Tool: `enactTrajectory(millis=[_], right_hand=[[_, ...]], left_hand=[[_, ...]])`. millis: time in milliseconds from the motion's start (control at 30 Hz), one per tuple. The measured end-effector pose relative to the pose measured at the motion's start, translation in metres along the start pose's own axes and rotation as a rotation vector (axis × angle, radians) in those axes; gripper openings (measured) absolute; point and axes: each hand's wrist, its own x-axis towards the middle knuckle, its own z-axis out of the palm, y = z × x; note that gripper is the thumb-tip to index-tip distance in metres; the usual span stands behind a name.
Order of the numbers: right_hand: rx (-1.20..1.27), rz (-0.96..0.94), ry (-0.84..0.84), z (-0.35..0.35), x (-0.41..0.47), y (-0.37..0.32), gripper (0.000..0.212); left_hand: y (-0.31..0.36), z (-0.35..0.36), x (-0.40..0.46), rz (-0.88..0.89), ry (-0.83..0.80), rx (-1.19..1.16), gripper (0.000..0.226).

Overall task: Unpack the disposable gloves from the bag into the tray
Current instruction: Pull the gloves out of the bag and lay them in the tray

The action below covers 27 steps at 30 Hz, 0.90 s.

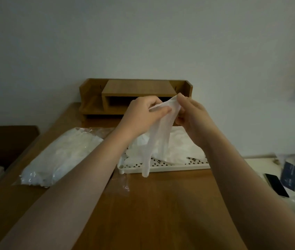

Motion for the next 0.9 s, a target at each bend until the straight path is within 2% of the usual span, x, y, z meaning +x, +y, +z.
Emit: enactTrajectory(millis=[67,100,333,367,500,567,667,733,800,833,900], right_hand=[[-0.064,0.014,-0.123,-0.008,-0.004,0.003,0.049],[-0.055,0.03,-0.173,-0.009,-0.006,0.005,0.048],[0.216,0.232,-0.353,-0.041,-0.001,0.019,0.017],[0.229,0.263,-0.376,-0.046,0.0,0.021,0.018],[0.223,0.326,-0.469,-0.059,0.009,0.032,0.046],[0.299,0.361,-0.456,-0.057,0.013,0.038,0.048],[0.373,0.442,-0.319,-0.055,0.018,0.05,0.052],[0.313,0.44,-0.301,-0.057,0.021,0.053,0.058],[0.19,0.432,-0.359,-0.063,0.026,0.055,0.062],[0.133,0.452,-0.358,-0.067,0.028,0.054,0.058],[0.028,0.492,-0.287,-0.078,0.033,0.054,0.034]], left_hand=[[0.005,0.005,0.004,-0.018,-0.039,-0.102,0.02],[0.007,0.006,0.006,-0.022,-0.049,-0.146,0.02],[0.004,0.011,0.025,-0.133,-0.014,-0.324,0.025],[0.001,0.011,0.028,-0.169,-0.013,-0.371,0.027],[-0.008,0.016,0.038,-0.3,-0.035,-0.52,0.019],[-0.009,0.02,0.043,-0.338,-0.064,-0.596,0.013],[-0.013,0.024,0.052,-0.374,-0.071,-0.623,0.009],[-0.017,0.027,0.057,-0.383,-0.049,-0.58,0.008],[-0.024,0.031,0.062,-0.389,-0.035,-0.505,0.01],[-0.028,0.031,0.064,-0.389,-0.039,-0.481,0.013],[-0.039,0.033,0.068,-0.398,-0.054,-0.446,0.018]])
